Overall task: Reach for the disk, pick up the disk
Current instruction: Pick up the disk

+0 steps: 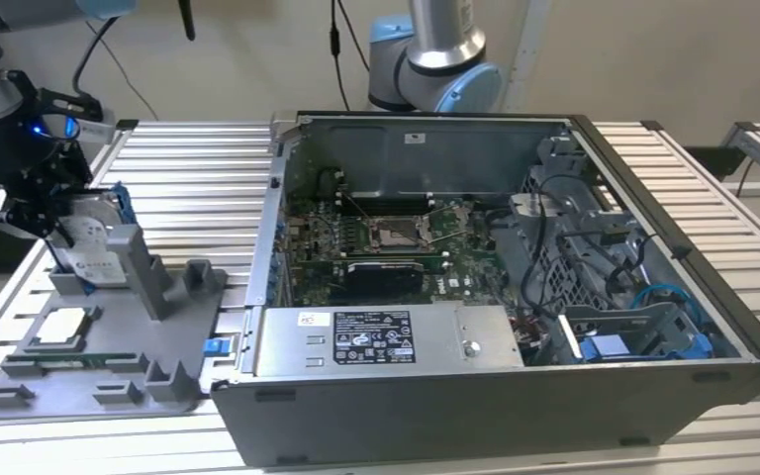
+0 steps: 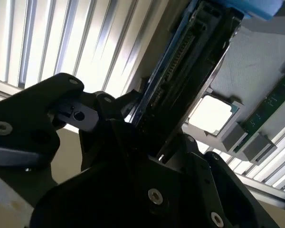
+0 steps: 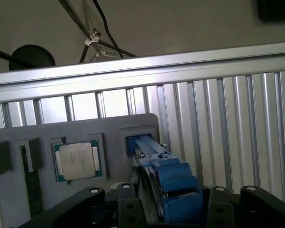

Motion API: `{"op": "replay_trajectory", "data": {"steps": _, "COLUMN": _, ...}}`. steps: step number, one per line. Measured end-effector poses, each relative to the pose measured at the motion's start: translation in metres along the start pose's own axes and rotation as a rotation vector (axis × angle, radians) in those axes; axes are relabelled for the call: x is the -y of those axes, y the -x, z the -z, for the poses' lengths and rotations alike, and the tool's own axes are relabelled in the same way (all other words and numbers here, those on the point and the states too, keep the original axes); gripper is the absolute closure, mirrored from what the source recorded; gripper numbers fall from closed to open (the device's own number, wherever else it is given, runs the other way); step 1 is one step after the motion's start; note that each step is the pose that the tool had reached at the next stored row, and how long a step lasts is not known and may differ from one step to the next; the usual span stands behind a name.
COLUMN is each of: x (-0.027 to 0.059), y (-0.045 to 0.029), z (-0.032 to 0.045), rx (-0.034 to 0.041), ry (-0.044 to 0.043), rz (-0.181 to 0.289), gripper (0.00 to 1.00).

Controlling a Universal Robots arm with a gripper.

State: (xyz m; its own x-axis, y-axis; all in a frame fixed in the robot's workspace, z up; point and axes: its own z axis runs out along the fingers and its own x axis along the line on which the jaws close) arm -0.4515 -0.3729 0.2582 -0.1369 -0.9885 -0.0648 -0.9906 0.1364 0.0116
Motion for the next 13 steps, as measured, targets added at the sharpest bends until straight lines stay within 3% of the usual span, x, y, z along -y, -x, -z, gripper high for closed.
{"op": "replay_trajectory", "data": {"steps": 7, "x": -0.0001, "y": 0.0000, "z": 0.0001, "rx": -0.0004, "ry": 0.0005, "rz": 0.000, "gripper": 0.00}}
{"op": "replay_trajectory", "data": {"steps": 8, "x": 0.0000, "y": 0.0001, "z": 0.0001, "rx": 0.0003, "ry": 0.0001, "rz": 0.000, "gripper": 1.00}}
{"op": "replay_trajectory", "data": {"steps": 13, "x": 0.0000, "y": 0.0000, "z": 0.0024, "rx": -0.0003, "ry": 0.0003, "rz": 0.000, "gripper": 1.00}}
